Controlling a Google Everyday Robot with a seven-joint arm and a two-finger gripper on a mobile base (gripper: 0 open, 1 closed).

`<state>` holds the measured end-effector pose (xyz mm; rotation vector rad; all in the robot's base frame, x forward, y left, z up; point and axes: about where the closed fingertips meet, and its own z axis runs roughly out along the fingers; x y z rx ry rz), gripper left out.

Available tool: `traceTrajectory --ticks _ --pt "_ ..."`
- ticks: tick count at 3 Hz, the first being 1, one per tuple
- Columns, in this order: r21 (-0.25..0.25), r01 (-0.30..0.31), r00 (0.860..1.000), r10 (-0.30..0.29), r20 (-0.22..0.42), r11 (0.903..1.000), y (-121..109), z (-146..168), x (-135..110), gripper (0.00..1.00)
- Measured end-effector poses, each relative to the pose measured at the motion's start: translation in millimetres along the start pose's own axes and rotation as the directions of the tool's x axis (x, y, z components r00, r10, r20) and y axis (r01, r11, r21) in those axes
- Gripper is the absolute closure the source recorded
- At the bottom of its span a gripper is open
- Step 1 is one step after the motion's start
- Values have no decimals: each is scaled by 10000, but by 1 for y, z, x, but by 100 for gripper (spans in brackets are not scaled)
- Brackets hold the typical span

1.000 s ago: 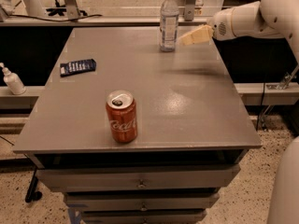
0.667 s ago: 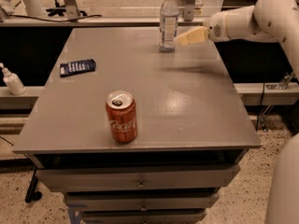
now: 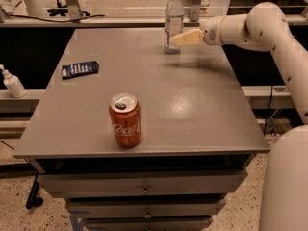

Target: Move blue plastic bottle near coke can

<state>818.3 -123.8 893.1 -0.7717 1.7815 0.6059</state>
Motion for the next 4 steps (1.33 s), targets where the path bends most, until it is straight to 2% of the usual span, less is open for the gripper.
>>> traceTrajectory --ticks 1,3,4 --pt "-70 31 9991 -28 425 10000 -5 21 -5 0" --pt "-323 159 9967 -132 805 9994 -2 47 -16 41" --pt "-174 63 9960 -48 897 9998 -1 40 -19 64"
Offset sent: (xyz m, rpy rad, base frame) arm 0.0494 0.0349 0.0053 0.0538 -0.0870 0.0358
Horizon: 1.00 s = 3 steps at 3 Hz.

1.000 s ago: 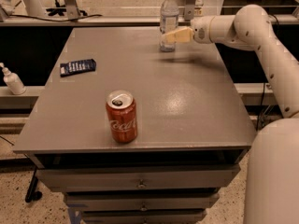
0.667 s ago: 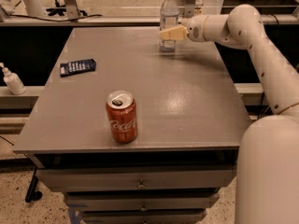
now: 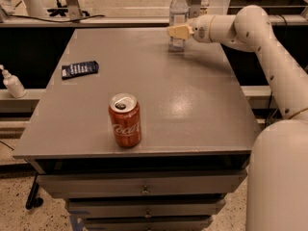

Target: Move blue plastic bottle near coke can

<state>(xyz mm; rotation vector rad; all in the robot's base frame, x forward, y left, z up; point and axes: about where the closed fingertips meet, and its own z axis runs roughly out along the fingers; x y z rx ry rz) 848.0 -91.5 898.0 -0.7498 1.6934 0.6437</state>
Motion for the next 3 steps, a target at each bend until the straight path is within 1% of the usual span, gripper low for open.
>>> traceTrajectory --ticks 1,2,3 --pt "171 -52 9999 51 89 9998 6 -14 -4 88" --pt "54 -167 9990 165 416 9998 26 -29 -15 100" --pt "-446 -717 9949 746 676 9964 67 -44 -16 100"
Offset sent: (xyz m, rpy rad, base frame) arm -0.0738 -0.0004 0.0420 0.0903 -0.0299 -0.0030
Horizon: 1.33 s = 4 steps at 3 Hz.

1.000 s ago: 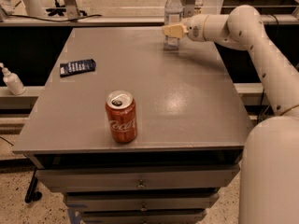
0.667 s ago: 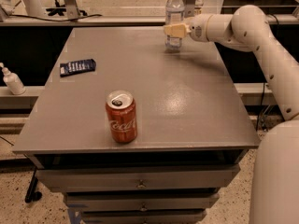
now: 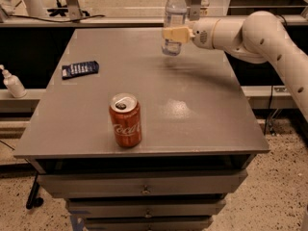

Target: Move blue plastic bottle near coke can

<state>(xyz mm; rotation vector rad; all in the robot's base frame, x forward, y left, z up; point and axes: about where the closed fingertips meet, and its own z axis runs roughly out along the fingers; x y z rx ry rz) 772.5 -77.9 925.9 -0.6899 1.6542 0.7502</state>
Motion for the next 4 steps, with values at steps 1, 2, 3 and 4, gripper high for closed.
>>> traceTrajectory --ticks 1,2,3,4 --pt "1 3 10000 -3 5 10000 0 0 0 100" --pt "-183 -173 9998 175 107 9997 1 5 0 100" --pt "-676 266 9996 -272 -81 9974 29 -6 -4 100" --pt "-1221 1020 9939 -1062 -284 9873 88 -39 -11 100"
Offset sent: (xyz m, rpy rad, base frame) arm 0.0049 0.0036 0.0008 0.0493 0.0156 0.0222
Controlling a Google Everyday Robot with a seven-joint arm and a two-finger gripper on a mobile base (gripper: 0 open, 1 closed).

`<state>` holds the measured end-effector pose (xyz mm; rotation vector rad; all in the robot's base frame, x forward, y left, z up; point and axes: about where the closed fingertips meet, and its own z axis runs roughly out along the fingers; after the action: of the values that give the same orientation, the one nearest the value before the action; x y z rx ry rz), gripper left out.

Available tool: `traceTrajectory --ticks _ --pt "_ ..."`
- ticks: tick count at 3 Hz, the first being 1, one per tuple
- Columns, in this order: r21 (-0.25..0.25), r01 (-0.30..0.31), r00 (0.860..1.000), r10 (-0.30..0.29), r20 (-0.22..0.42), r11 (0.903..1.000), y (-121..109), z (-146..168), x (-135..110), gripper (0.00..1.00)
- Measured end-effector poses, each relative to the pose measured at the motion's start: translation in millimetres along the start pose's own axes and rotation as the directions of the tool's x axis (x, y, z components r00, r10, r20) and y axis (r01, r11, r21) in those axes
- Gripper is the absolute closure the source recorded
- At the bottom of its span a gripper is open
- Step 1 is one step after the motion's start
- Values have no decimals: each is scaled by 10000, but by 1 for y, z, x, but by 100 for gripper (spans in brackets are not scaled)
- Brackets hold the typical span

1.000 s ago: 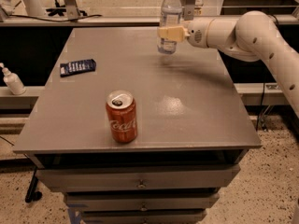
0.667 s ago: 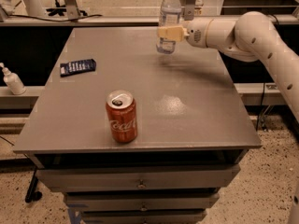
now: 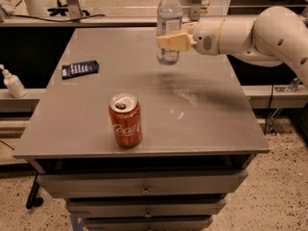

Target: Move blue plastic bottle near coke can

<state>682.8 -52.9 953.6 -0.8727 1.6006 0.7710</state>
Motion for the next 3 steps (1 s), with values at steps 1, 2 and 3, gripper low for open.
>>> traceTrajectory --ticks 1,2,3 --pt "-312 224 9994 -232 -262 9993 42 -19 3 100" --pt "-867 218 9995 -237 -204 9960 83 -36 17 100" --pt "-1343 -42 9998 69 192 9909 121 -54 31 100"
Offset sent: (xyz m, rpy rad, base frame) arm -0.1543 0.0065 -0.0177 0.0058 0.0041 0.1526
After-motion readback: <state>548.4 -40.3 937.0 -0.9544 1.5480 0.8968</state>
